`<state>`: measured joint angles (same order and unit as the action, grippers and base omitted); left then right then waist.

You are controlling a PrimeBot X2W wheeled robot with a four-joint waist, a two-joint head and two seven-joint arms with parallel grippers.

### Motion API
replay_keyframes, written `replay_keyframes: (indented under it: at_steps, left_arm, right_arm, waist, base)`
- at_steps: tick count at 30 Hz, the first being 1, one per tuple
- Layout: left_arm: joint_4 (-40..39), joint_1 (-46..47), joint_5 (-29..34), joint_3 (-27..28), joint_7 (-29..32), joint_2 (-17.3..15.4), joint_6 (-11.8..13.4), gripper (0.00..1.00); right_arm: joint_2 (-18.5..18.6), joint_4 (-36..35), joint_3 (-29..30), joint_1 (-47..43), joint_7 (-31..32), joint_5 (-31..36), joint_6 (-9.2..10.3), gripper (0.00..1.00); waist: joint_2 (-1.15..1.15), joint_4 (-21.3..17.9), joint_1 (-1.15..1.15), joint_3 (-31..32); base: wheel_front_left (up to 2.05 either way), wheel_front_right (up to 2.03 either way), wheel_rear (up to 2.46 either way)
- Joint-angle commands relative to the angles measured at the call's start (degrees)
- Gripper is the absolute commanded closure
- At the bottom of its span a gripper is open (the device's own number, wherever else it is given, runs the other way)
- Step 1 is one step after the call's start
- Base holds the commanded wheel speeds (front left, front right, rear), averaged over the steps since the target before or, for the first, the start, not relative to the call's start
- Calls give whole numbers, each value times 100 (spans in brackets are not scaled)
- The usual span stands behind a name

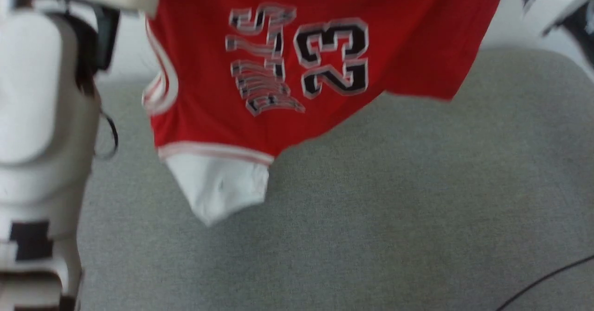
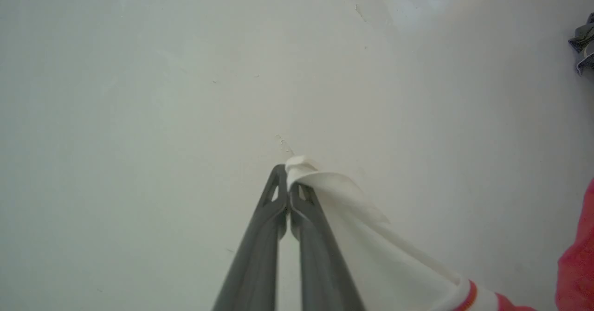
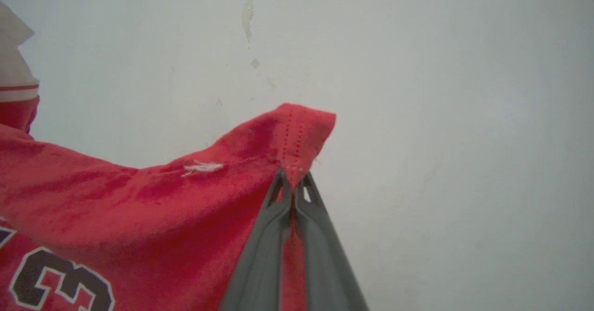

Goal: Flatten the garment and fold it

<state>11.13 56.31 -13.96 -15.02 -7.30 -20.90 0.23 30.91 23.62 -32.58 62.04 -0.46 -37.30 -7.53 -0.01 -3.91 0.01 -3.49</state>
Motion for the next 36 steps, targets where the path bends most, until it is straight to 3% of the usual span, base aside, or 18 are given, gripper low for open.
replay_keyframes:
  at_steps: [1,11,20,28,36]
  left_arm:
    - [205,477,52,4,-27,52,-38,100]
    - [1322,2881,317,34,-206,111,-53,100]
    - [2239,4289,511,-38,-528,184,-22,100]
    - [2680,4353,495,-28,-707,103,-24,100]
    - [2439,3074,245,142,-766,39,4,100]
  right_arm:
    - [-87,56,165,306,28,135,4,100]
    - [-208,480,743,1972,155,812,4,100]
    - [-302,1120,704,3330,48,1260,4,100]
    - [-341,1832,356,3655,-267,1218,4,100]
    - [-441,2280,-246,2846,-722,921,4,100]
  waist:
    - [1,-20,-1,-533]
    - [1,39,-1,-1831]
    - [1,129,-1,-2513]
    - [1,190,-1,-2555]
    - [1,209,-1,-2219]
  base:
    - [0,0,0]
    - [0,0,0]
    - [0,0,0]
    - [0,0,0]
    - [0,0,0]
